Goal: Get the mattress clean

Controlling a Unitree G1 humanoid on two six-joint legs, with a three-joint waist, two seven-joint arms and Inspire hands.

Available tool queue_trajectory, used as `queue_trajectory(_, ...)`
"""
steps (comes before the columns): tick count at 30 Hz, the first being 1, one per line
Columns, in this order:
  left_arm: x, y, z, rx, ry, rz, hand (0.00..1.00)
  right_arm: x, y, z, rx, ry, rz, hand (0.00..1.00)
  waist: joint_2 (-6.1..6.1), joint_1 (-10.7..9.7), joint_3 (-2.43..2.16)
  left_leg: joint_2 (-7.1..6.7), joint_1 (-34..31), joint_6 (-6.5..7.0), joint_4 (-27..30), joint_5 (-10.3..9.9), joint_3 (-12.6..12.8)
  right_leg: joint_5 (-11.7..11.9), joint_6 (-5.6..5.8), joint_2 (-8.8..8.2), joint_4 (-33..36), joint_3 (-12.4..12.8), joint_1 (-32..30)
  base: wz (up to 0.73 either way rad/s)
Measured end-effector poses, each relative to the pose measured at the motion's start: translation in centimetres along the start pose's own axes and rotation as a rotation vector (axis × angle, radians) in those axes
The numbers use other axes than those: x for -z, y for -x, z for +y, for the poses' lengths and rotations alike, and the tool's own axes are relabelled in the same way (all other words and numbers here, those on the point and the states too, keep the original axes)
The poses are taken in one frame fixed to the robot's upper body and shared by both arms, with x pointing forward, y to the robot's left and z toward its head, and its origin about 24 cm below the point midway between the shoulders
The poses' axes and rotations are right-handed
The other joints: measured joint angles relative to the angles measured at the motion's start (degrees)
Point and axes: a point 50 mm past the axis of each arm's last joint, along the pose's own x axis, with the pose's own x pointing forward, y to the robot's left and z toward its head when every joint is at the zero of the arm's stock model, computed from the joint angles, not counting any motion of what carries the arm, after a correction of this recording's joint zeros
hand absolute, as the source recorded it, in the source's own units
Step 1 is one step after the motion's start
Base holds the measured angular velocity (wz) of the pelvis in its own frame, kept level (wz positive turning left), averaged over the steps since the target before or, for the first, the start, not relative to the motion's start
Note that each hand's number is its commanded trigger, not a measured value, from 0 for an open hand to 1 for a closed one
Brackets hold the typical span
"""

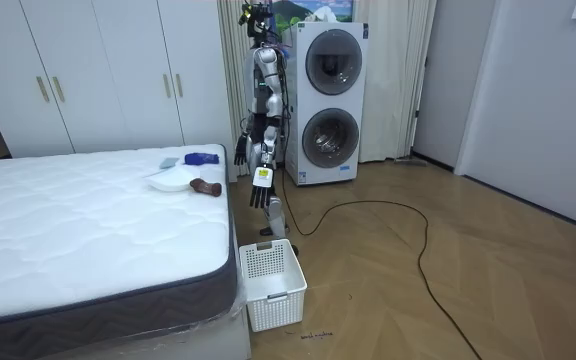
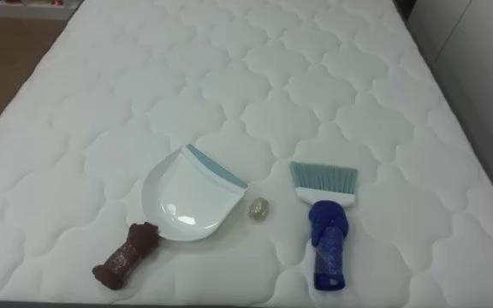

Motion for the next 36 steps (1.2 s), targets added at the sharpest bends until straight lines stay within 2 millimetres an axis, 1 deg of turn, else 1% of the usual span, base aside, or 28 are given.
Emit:
queue_trajectory(12, -0.1, 0.0, 0.2, -0.024, 0.01, -0.01, 0.0, -0.1, 0.0, 0.0, 0.006, -0.008, -0.009, 0.0, 0.02, 0.0, -0.01, 0.0, -0.2, 0.0, 0.0, 0.0, 0.1, 0.0, -0.02, 0.0, -0.6, -0.2, 0.1, 0.0)
queue_trajectory(18, -0.3, -0.1, 0.5, -0.061, 0.139, -0.007, 0.0, -0.3, 0.0, 0.3, 0.026, -0.037, -0.016, 0.0, -0.18, 0.0, -0.04, -0.02, -0.2, 0.0, -0.1, 0.0, 0.1, 0.0, -0.01, 0.01, -0.8, -0.1, 0.1, 0.0)
queue_trajectory(21, -0.6, -0.1, 1.1, -0.101, 0.285, -0.007, 0.0, -0.3, 0.0, 0.4, 0.031, -0.046, -0.023, 0.0, -0.21, 0.0, -0.04, -0.03, -0.2, 0.0, -0.1, 0.0, 0.1, 0.1, -0.02, -0.01, -0.7, -0.1, 0.1, 0.0)
queue_trajectory(24, -1.2, -0.2, 1.9, -0.169, 0.388, -0.026, 0.0, -0.2, 0.0, 0.4, 0.034, -0.05, -0.024, 0.0, -0.07, 0.0, -0.05, -0.03, 0.1, 0.0, -0.1, 0.0, 0.1, 0.1, -0.03, -0.01, -0.6, -0.1, 0.5, 0.0)
queue_trajectory(26, -2.2, -0.1, 2.8, -0.235, 0.449, -0.078, 0.0, -0.2, 0.0, 0.4, 0.034, -0.051, -0.026, 0.0, -0.02, 0.0, 0.01, -0.02, 0.6, 0.0, -0.1, 0.0, 0.1, 0.1, -0.04, 0.0, -0.6, -0.1, 0.9, 0.0)
queue_trajectory(27, -2.5, -0.1, 3.1, -0.251, 0.456, -0.099, 0.0, -0.2, 0.0, 0.4, 0.034, -0.052, -0.025, 0.0, -0.01, 0.0, 0.01, -0.03, 0.7, 0.0, -0.1, 0.0, 0.0, 0.1, -0.04, 0.0, -0.6, -0.2, 1.0, 0.0)
queue_trajectory(29, -4.1, 0.3, 4.0, -0.314, 0.489, -0.193, 0.0, -0.2, 0.0, 0.4, 0.034, -0.057, -0.029, 0.0, -0.01, 0.1, 0.01, -0.03, 0.8, 0.0, -0.1, 0.0, 0.0, 0.1, -0.03, -0.01, -0.7, -0.2, 1.1, 0.0)
queue_trajectory(33, -5.6, 0.6, 4.7, -0.379, 0.521, -0.272, 0.0, -0.2, 0.0, 0.5, 0.034, -0.078, -0.036, 0.0, 0.24, 0.0, -0.03, -0.03, 0.9, 0.0, -0.1, 0.0, 0.0, 0.1, -0.03, 0.0, -0.7, -0.2, 1.2, 0.0)
queue_trajectory(36, -7.1, 1.1, 5.4, -0.43, 0.548, -0.342, 0.0, -0.1, 0.0, 0.5, 0.031, -0.083, -0.035, 0.0, 0.05, -0.3, -0.01, -0.06, 0.8, 0.0, -0.1, 0.0, -0.3, 0.1, -0.03, 0.0, -0.7, -0.5, 1.2, 0.06)
